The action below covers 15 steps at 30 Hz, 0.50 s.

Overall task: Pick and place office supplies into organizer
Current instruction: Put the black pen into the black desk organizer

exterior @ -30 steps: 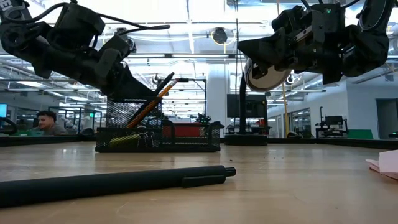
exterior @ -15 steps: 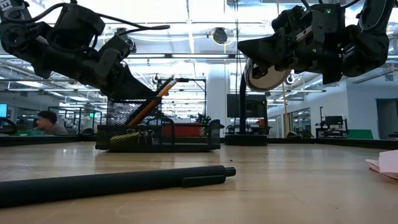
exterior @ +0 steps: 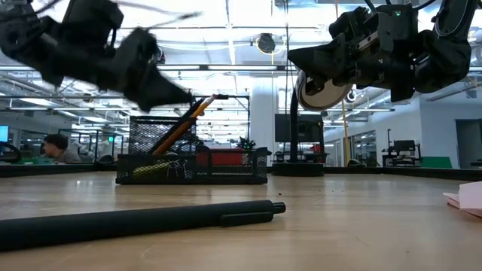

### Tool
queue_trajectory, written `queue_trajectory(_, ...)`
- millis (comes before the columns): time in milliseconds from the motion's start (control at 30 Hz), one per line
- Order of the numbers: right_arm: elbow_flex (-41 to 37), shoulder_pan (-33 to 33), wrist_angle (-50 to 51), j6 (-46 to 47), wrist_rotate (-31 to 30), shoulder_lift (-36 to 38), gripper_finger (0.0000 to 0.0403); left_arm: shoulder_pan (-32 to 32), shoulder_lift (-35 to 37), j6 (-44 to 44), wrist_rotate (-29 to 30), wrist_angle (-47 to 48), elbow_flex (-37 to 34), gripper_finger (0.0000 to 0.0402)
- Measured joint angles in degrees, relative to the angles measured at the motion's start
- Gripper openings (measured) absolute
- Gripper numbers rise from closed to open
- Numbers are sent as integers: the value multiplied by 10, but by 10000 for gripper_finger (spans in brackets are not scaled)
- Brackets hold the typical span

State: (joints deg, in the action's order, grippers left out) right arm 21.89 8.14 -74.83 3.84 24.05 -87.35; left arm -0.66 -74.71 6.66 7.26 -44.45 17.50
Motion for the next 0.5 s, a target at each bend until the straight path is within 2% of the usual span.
queue_trajectory(133,0,0,0,0,0,0,4,-24,30,-26,10,76,50,120)
queue_trajectory(333,0,0,5,0,0,0,4,-63,52,-31,67,263,158,120)
queue_trajectory(433,0,0,9,0,0,0,4,-104,50,-30,94,348,220,120)
queue_trajectory(500,0,0,13,0,0,0,4,-144,32,-14,134,384,262,120)
